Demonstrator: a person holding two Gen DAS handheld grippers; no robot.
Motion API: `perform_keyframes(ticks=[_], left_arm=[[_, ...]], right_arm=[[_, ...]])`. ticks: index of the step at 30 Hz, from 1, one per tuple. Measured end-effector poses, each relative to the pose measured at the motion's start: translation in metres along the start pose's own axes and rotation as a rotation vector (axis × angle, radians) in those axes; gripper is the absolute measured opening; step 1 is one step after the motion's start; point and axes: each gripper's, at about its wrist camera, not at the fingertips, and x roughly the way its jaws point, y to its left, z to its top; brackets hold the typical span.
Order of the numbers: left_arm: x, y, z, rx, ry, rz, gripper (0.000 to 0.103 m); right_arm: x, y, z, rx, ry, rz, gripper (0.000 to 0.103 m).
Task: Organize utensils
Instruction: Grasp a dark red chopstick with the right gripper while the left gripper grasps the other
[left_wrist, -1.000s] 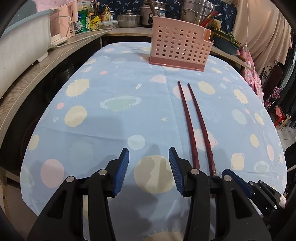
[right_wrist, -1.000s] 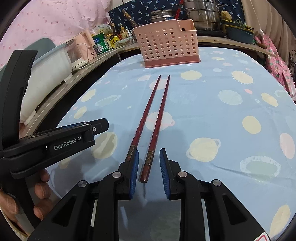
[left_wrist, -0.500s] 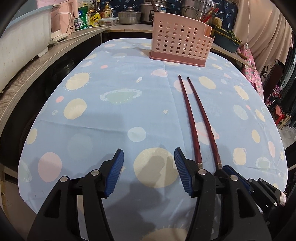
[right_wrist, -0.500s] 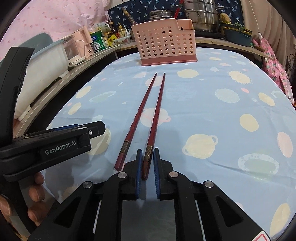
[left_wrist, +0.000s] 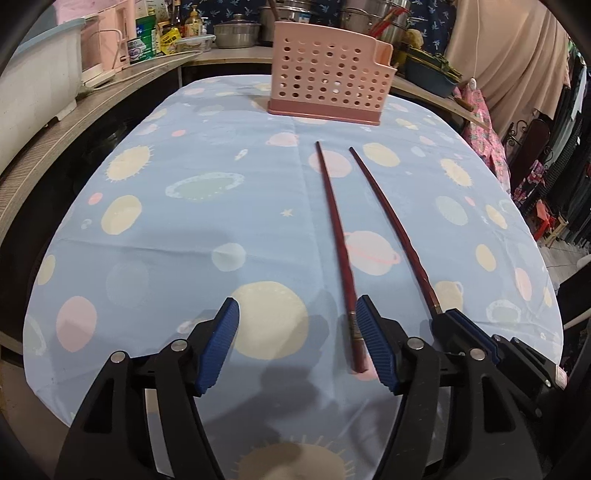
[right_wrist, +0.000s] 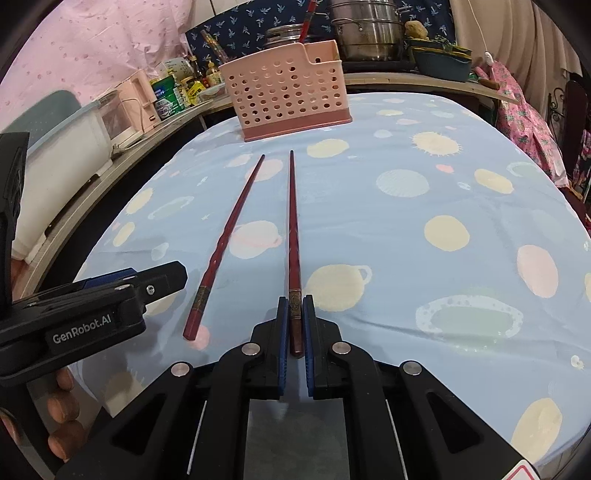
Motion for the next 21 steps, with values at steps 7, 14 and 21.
perform_keyframes(ticks=[7,14,21], left_arm=[[0.011,-0.015,-0.006,0.023,0.031,-0.004,0.063],[0.012,-0.019,-0.008,0.044,0.017,0.023,0.058],[0.011,-0.019,-0.009,0.055,0.013,0.030,0.034]], right_arm=[[-0.002,-0.009,0.000,0.028,-0.003,0.004,0.007],[-0.002,-0.010,-0.001,0.033,-0.007,0.007,0.007],[-0.002,-0.010,-0.001,0.033,-0.006,0.007,0.007]])
